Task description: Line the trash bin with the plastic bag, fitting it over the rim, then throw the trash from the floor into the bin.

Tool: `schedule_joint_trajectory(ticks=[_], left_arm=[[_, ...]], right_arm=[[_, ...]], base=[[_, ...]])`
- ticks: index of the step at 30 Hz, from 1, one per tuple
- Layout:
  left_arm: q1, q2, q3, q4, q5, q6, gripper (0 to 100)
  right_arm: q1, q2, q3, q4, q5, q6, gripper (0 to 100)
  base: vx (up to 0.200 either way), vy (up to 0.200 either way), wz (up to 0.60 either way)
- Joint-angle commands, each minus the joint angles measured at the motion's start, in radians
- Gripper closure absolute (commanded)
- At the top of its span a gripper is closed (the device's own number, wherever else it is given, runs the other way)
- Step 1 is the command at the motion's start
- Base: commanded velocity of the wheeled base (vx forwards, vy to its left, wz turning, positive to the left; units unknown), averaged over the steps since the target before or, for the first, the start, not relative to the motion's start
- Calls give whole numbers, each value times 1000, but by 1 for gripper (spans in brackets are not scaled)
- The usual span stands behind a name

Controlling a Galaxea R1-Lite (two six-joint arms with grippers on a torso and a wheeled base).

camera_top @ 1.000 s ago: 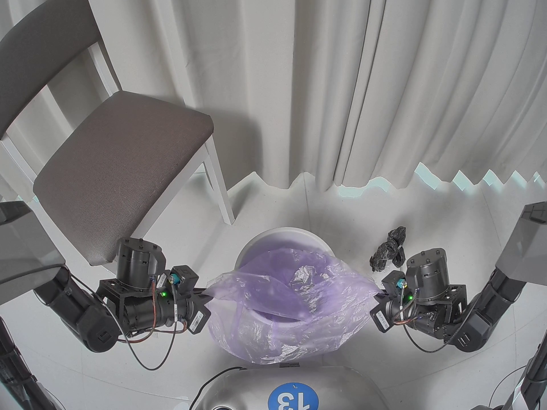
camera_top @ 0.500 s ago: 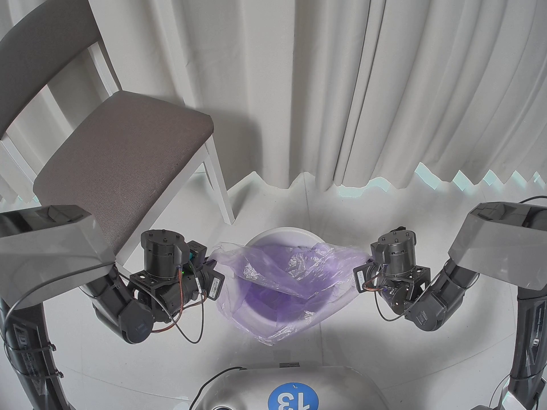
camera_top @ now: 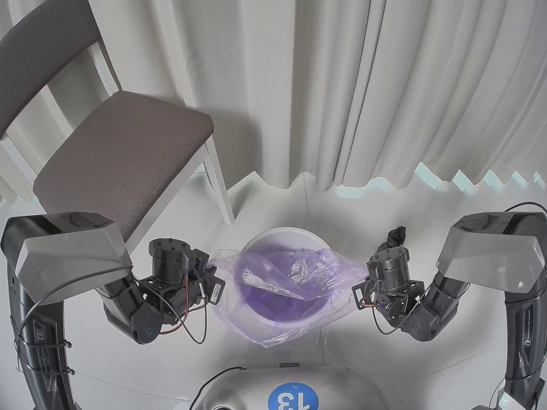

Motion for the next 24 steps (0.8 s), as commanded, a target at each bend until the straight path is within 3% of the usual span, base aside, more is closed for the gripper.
schedule_joint_trajectory(ticks=[1, 6, 15, 24], left_arm=[[30, 50, -27, -23, -16, -7, 100], [67, 125, -80, -102, -47, -30, 100], [44, 120, -107, -151, -76, -114, 100], [44, 183, -150, -251, -82, -122, 100]], right_arm=[[10, -6, 41, -24, 2, -21, 100], [-2, 21, 49, -111, 32, -49, 100], [-20, 89, 34, -208, 33, -85, 100], [-37, 145, -9, -258, 33, -99, 100]], base=[[0, 0, 0], [0, 0, 0], [0, 0, 0], [0, 0, 0]])
